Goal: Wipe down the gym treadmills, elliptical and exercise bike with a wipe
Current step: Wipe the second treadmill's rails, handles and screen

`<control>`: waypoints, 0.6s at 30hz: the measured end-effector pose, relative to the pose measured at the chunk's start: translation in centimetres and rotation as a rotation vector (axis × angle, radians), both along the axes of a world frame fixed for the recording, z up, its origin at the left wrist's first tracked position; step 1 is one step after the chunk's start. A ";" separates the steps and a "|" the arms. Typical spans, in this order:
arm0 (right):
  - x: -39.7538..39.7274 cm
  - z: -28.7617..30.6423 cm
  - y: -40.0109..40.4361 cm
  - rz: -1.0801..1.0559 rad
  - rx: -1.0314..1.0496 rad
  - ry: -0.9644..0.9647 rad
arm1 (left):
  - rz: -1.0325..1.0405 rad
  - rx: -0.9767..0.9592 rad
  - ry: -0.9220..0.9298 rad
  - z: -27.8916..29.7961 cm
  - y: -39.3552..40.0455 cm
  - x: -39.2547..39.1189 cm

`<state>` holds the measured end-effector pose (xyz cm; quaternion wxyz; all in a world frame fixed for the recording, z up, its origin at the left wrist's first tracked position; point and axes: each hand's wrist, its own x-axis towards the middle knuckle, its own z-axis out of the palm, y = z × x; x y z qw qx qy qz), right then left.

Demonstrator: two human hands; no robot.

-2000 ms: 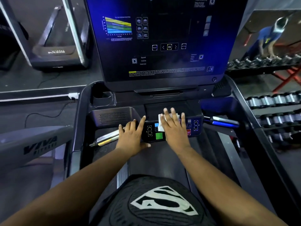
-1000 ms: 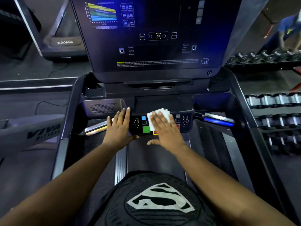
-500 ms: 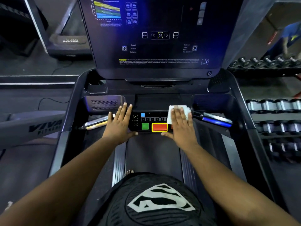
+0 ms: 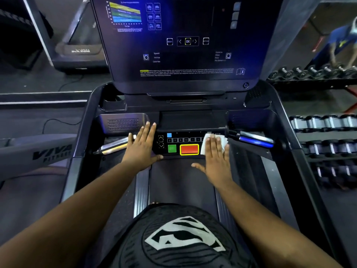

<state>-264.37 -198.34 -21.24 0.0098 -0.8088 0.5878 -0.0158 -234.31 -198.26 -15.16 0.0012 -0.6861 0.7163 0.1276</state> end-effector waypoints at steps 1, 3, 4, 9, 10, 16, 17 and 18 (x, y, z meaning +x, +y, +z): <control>0.6 0.1 0.2 -0.013 0.020 -0.021 | -0.003 -0.002 0.002 0.0 0.0 0.0; 2.9 0.4 0.5 0.030 0.048 -0.026 | -0.004 -0.002 0.006 -0.1 0.0 -0.1; 4.2 0.5 0.4 0.080 0.048 -0.008 | -0.001 -0.001 0.007 -0.2 0.0 -0.1; 7.3 1.1 -0.2 0.236 -0.041 0.094 | -0.013 -0.004 0.006 -0.1 -0.1 0.1; 6.5 1.0 -0.3 0.216 -0.047 0.104 | -0.019 -0.001 0.005 -0.1 -0.1 0.1; 2.6 0.7 0.3 -0.025 0.050 0.049 | -0.020 -0.022 0.004 -0.4 0.0 0.2; 3.4 0.8 0.4 -0.008 0.068 0.034 | -0.018 -0.027 0.012 -0.5 -0.1 0.1; 4.6 0.9 0.6 0.036 0.079 0.028 | -0.016 -0.029 0.014 -0.5 -0.1 0.1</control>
